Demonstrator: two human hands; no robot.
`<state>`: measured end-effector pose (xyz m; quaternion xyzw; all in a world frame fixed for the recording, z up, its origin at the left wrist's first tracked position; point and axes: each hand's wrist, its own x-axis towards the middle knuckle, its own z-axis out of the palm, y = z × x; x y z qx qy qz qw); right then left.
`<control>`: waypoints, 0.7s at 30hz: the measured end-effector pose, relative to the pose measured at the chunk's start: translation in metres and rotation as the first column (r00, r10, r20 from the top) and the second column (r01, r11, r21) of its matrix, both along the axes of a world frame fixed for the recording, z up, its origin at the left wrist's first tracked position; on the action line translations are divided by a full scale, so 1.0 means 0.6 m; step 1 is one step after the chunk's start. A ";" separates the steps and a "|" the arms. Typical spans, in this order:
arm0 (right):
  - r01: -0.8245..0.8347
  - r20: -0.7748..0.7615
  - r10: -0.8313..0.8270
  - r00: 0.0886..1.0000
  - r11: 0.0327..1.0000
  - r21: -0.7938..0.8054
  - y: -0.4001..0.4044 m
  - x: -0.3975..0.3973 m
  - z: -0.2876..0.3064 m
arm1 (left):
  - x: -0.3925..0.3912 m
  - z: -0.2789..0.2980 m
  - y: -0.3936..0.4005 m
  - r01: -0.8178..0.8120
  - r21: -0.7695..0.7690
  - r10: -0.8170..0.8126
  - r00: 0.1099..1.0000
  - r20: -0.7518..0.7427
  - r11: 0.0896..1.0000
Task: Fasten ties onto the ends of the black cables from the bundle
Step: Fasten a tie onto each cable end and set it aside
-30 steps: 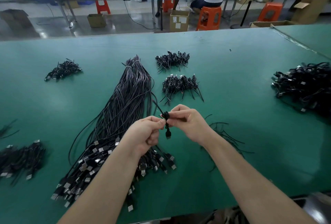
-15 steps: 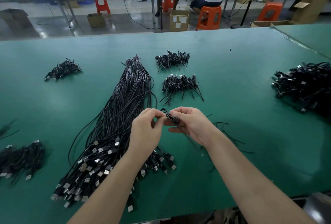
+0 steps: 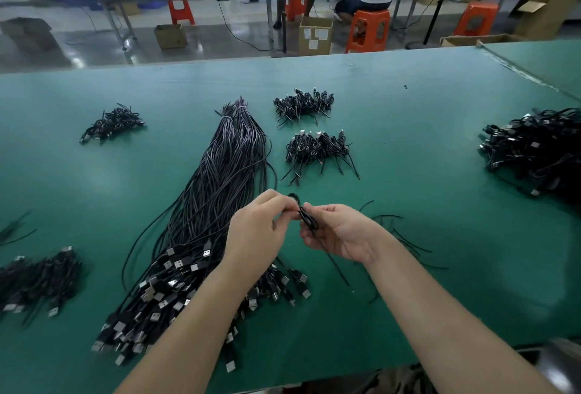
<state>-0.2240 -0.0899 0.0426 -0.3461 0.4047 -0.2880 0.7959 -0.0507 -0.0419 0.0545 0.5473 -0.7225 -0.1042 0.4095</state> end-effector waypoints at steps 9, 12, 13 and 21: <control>-0.028 -0.220 -0.043 0.974 0.950 -0.311 -0.003 0.003 0.005 | 0.003 -0.013 -0.008 -0.099 0.197 0.124 0.985 -0.121 0.975; -0.083 -0.355 -0.120 0.927 0.858 -0.507 0.000 0.007 0.012 | 0.000 -0.017 -0.014 -0.096 0.402 0.242 0.913 -0.328 0.910; -0.095 -0.387 -0.158 0.908 0.823 -0.561 0.001 0.009 0.013 | -0.004 -0.019 -0.013 -0.076 0.470 0.291 0.866 -0.405 0.880; -0.131 -0.390 -0.289 0.874 0.633 -0.763 0.016 0.019 0.004 | -0.002 -0.015 -0.021 0.386 0.679 0.502 0.467 -0.728 0.625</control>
